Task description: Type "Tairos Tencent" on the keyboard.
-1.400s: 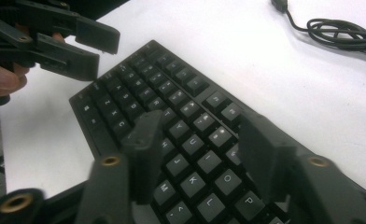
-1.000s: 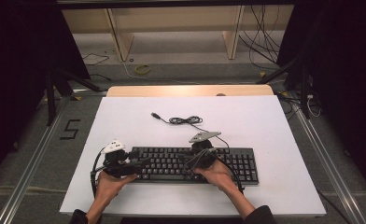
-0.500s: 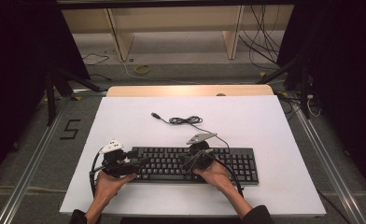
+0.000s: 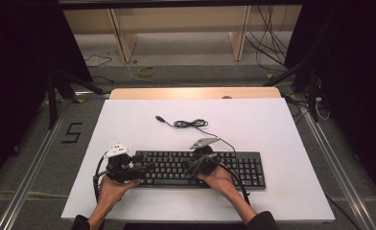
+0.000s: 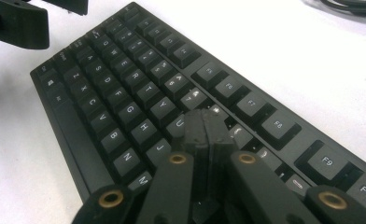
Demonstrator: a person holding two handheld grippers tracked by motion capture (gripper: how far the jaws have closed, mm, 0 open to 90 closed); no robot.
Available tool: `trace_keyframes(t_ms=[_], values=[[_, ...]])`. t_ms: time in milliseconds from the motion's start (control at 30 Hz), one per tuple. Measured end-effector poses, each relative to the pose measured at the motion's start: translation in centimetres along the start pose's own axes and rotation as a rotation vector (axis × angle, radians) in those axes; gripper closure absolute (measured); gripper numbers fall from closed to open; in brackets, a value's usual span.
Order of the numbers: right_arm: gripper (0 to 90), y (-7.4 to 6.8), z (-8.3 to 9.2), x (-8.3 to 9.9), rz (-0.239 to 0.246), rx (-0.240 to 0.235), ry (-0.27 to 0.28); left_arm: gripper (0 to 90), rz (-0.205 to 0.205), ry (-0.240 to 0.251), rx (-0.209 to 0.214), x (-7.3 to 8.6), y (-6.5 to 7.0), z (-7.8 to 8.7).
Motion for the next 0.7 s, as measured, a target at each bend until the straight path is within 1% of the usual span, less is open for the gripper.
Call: trace_keyframes(t_ms=[133,233,333,400,433,500,600,633,700], values=[[90.0,0.00,-0.15,0.02,0.003,0.002,-0.003,32.5,-0.002,-0.001,0.003,-0.01,-0.04,0.07],[90.0,-0.03,-0.26,0.08,-0.003,0.003,-0.010,32.1,0.002,0.002,0.004,-0.05,-0.05,0.08],[90.0,0.00,-0.41,0.18,0.006,0.010,-0.014,32.1,0.001,0.000,0.008,-0.06,-0.02,0.08],[90.0,-0.02,-0.55,0.28,0.011,0.021,-0.027,32.1,0.002,0.000,0.009,-0.08,-0.01,0.05],[90.0,-0.02,-0.64,0.33,0.020,0.023,-0.022,32.1,0.000,-0.001,0.009,-0.09,-0.04,0.07],[90.0,-0.02,-0.67,0.35,0.020,0.024,-0.021,32.1,0.000,-0.001,0.010,-0.12,-0.11,0.07],[90.0,-0.20,-0.69,0.36,0.029,0.040,-0.024,32.0,0.005,0.000,0.014,-0.17,-0.14,0.06],[90.0,-0.21,-0.70,0.36,0.029,0.042,-0.024,31.9,0.006,0.001,0.015,-0.19,-0.09,0.04],[90.0,-0.17,-0.65,0.33,0.014,0.036,-0.024,31.6,-0.001,-0.003,0.013,-0.21,-0.03,0.01]])
Point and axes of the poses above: each handheld gripper's, and its own axes: z roughly backward along the jaws, x roughly out of its underside, y roughly to its right, the point moved 4 cm from there along -z, roughly forward along the jaws, and after that the axes turned 3 degrees about -x, right-handed, at the moved point
